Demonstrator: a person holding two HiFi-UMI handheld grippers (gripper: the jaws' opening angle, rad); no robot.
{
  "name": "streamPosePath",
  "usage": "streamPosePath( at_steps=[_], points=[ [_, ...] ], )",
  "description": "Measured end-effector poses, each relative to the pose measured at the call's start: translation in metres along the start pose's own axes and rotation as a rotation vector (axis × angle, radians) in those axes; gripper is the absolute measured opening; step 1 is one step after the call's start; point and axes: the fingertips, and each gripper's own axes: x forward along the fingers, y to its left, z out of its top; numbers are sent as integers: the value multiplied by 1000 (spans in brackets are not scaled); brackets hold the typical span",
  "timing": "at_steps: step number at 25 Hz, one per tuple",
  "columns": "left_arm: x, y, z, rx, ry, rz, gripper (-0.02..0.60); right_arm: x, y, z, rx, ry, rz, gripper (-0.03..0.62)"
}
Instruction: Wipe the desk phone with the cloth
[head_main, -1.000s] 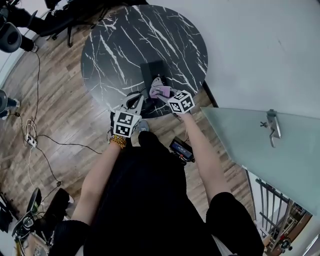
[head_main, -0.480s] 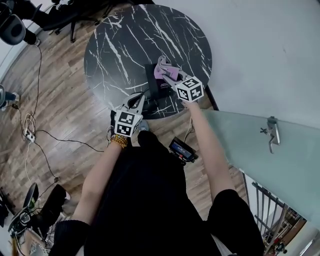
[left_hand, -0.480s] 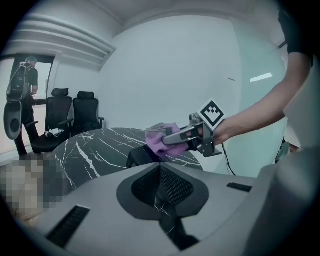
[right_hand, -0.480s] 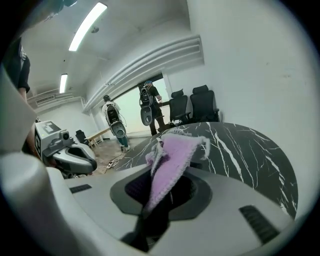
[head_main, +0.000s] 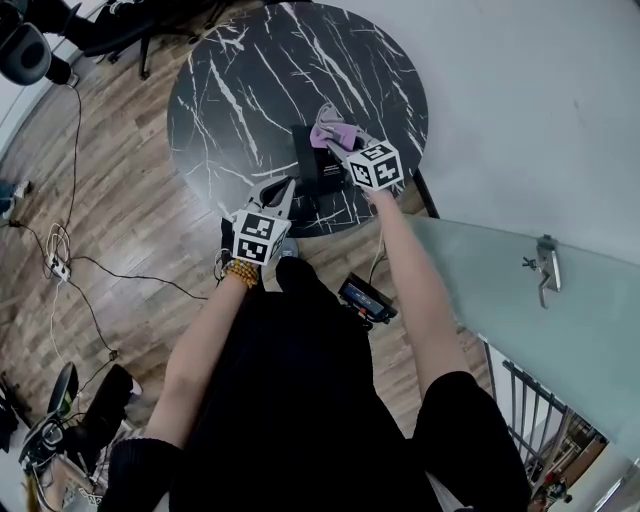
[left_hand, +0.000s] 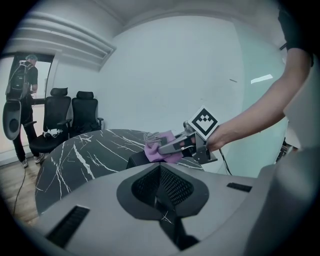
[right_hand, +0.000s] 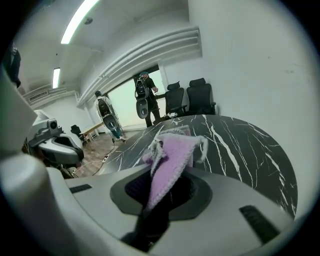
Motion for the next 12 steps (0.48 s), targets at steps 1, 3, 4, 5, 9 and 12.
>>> streamPosePath(
  at_steps=[1,3,4,5,9,12],
  points=[
    [0,0,1,0,-1,-1,14,3,1,-3,-4,13,2,81],
    [1,0,3,0,-3,-2,14,6,3,-7,-3,23,5,80],
    [1,0,4,0,-3,-2,14,7,3,-8,-15,28,5,80],
    [1,0,4,0,-2,-2,14,8,3,-9,-41,39,6,80],
    [1,-3,1,6,7,-7,14,9,4,-14,-107,85,37,80],
    [1,-8,-1,13,11,-16,14,7,4,-17,-98,83,45,80]
  ],
)
